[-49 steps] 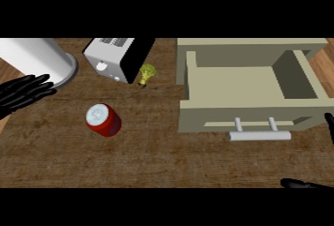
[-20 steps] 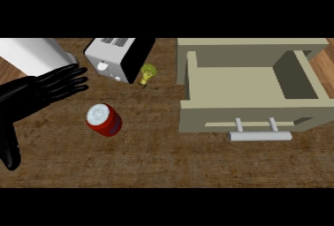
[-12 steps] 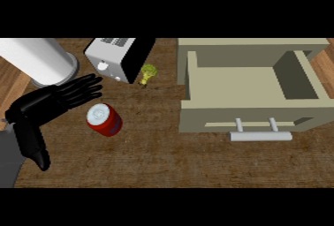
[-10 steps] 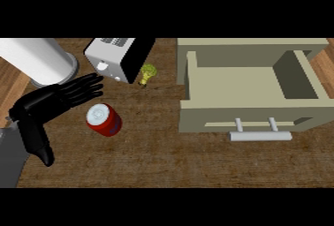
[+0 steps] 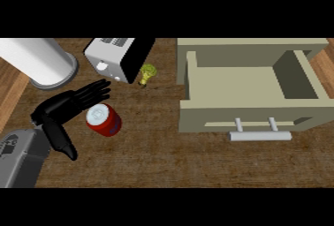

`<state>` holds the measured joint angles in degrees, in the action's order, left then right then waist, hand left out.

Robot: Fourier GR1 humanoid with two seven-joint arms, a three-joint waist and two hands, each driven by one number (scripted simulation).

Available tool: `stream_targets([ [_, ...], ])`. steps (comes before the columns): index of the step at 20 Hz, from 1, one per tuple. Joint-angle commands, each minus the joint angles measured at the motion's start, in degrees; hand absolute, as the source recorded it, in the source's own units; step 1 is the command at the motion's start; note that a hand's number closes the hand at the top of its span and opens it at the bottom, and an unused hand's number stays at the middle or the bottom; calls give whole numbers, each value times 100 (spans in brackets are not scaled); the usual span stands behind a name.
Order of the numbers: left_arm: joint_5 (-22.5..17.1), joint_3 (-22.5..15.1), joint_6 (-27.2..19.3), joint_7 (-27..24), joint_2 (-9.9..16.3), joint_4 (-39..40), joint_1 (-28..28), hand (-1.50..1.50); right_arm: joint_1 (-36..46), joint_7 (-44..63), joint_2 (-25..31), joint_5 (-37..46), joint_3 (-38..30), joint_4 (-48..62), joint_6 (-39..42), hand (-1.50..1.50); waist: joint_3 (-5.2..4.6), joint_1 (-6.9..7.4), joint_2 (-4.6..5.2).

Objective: Pick up the can, place it into the drawer and close the drawer

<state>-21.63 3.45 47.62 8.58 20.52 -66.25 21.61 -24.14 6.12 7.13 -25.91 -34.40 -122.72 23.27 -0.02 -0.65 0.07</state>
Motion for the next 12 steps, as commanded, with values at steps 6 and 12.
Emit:
stream_targets([
  [6,1429,319,371,-1917,351,2044,617,-150,-4,111,-17,-214,-261,-94,251,-150,-5,-59,16],
  [12,2473,67,-58,-3229,249,3246,907,-150,8,65,-300,126,-157,-93,354,-150,-9,-82,33],
])
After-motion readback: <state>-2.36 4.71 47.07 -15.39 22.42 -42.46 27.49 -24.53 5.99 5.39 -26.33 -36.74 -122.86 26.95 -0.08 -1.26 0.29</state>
